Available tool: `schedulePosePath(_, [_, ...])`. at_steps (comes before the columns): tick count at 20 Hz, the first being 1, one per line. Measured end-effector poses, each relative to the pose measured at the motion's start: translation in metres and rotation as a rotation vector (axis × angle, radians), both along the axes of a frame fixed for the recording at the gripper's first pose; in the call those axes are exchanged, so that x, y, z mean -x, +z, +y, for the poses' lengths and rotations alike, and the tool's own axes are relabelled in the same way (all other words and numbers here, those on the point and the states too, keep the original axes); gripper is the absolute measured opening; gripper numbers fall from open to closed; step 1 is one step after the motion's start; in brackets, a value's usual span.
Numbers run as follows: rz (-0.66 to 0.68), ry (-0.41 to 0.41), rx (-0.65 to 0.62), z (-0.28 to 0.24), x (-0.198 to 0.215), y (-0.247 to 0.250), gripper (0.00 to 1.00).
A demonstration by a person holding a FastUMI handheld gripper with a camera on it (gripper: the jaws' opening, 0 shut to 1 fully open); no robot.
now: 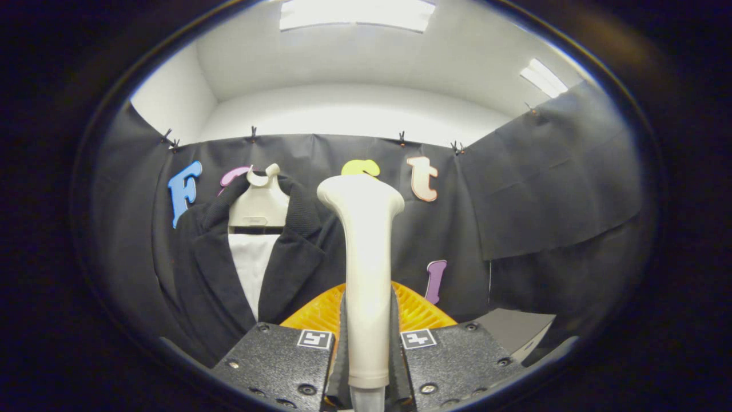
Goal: Iron the clothes twice with a garment steamer, once on the left side and once on the right side.
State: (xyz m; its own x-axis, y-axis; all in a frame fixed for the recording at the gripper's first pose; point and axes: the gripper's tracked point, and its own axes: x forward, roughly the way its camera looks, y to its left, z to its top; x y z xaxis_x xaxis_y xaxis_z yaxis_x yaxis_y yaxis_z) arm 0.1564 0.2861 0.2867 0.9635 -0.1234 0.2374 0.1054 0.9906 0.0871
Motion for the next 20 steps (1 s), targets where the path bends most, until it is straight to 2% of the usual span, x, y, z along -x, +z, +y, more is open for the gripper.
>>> schedulePosePath(6, [-0.025, 0.010, 0.049, 0.023, -0.012, -0.006, 0.31])
schedulePosePath(12, [0.040, 0.019, 0.084, 0.025, -0.023, -0.045, 0.31])
schedulePosePath(20, [0.129, 0.038, 0.100, 0.012, -0.012, -0.100, 0.31])
